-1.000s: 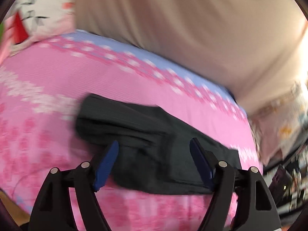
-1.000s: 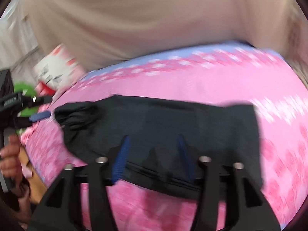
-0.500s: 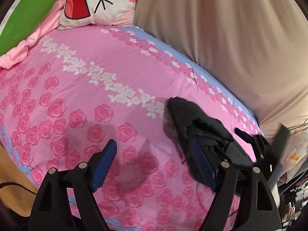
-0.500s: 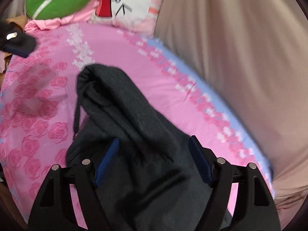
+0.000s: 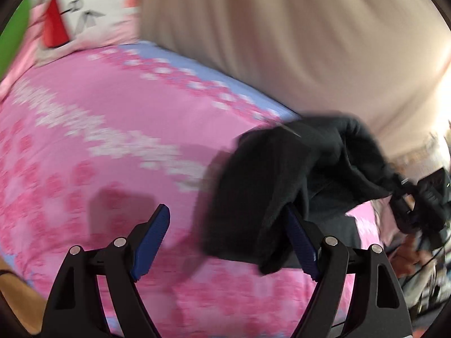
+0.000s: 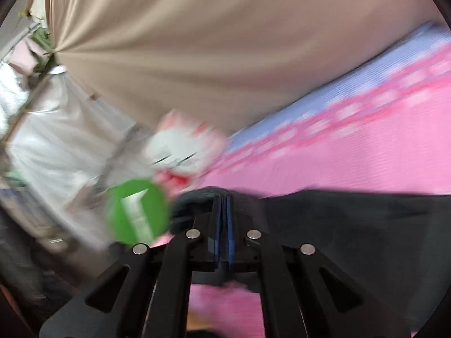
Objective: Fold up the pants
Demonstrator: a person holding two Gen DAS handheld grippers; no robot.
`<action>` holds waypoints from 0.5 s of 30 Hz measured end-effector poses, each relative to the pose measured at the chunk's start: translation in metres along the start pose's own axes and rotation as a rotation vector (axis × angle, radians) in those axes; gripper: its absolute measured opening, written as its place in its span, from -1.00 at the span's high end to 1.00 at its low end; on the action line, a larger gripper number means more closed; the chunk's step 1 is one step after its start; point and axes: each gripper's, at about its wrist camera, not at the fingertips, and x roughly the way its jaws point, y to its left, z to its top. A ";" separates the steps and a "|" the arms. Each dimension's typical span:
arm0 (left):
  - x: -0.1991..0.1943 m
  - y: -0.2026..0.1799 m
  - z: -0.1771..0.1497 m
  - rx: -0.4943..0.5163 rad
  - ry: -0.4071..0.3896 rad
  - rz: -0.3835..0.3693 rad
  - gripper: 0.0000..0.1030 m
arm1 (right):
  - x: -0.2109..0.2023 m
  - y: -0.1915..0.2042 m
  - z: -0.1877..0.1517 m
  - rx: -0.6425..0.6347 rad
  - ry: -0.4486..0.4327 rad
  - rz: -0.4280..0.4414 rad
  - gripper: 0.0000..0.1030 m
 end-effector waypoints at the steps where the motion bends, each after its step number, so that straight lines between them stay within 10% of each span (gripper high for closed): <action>1: 0.006 -0.012 -0.003 0.018 0.011 -0.013 -0.53 | -0.011 -0.016 -0.011 0.003 -0.011 -0.113 0.92; 8: 0.051 -0.079 -0.026 0.116 0.109 -0.082 -0.53 | -0.076 -0.099 -0.066 0.101 -0.058 -0.492 0.72; 11: 0.048 -0.078 -0.025 0.110 0.093 -0.060 -0.53 | -0.057 -0.065 -0.077 -0.018 0.039 -0.347 0.53; 13: 0.046 -0.070 -0.025 0.096 0.085 -0.027 -0.53 | -0.026 -0.033 -0.090 -0.091 0.107 -0.229 -0.03; 15: 0.042 -0.061 -0.027 0.081 0.084 -0.004 -0.53 | 0.015 -0.009 -0.111 -0.116 0.224 -0.106 -0.04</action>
